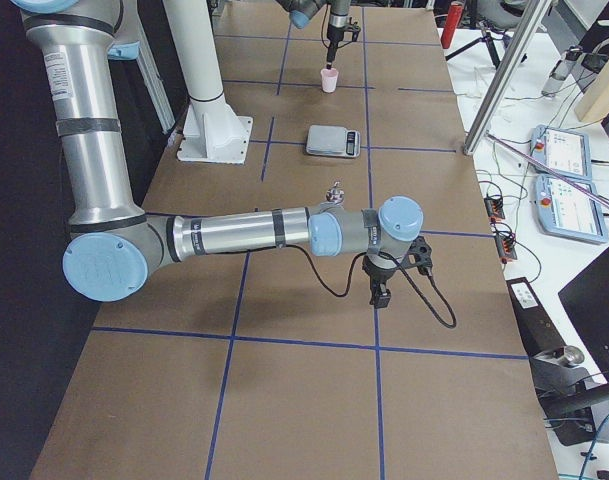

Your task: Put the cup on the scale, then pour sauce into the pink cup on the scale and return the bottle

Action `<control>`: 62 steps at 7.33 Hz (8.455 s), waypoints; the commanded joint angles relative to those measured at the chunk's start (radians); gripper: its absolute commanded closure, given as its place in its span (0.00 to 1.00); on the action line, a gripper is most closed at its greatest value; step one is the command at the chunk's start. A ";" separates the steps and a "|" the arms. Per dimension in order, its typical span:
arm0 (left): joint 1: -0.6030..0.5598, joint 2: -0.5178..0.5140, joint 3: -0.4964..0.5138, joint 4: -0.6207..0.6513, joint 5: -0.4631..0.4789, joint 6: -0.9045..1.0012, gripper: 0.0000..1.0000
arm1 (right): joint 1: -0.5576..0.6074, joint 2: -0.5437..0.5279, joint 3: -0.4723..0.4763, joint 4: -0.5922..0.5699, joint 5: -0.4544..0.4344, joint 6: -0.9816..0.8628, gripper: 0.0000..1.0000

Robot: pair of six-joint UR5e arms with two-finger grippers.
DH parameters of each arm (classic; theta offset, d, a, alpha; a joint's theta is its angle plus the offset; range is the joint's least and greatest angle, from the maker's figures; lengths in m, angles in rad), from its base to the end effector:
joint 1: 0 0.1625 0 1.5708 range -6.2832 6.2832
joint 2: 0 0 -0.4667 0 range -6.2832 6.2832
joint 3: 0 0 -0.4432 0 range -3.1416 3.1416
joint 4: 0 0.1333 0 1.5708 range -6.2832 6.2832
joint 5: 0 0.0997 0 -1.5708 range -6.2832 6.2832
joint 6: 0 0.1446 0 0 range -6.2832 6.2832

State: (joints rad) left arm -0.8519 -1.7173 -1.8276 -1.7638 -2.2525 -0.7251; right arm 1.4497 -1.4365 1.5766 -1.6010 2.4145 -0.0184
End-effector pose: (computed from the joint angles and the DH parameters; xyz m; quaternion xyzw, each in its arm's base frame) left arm 0.3774 -0.4953 0.4872 -0.0034 0.4228 0.0954 0.9012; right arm -0.0487 -0.6096 0.6477 0.0291 -0.4109 -0.0859 0.9072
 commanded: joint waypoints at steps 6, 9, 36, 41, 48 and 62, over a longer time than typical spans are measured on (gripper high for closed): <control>0.034 -0.028 0.027 0.003 0.002 0.000 0.99 | 0.000 0.001 -0.001 0.001 0.000 0.000 0.00; 0.011 -0.039 0.002 0.036 0.001 -0.002 1.00 | 0.000 0.001 0.000 0.001 0.000 0.000 0.00; 0.209 -0.592 0.086 0.169 0.004 -0.754 0.01 | 0.001 -0.054 0.118 0.069 0.094 0.055 0.00; 0.120 -0.505 -0.016 0.170 0.010 -0.751 0.01 | -0.232 -0.283 0.242 0.866 -0.099 0.818 0.00; 0.067 -0.415 -0.087 0.178 0.020 -0.577 0.01 | -0.635 -0.400 0.514 0.877 -0.559 0.998 0.00; -0.084 -0.216 -0.108 0.184 0.085 -0.134 0.00 | -1.166 -0.284 0.323 0.757 -1.473 1.348 0.00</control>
State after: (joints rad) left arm -0.9336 -1.9399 -1.9344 -1.5789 -2.1676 -0.8630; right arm 0.2854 -1.7685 1.9399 -0.8450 0.9640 1.3293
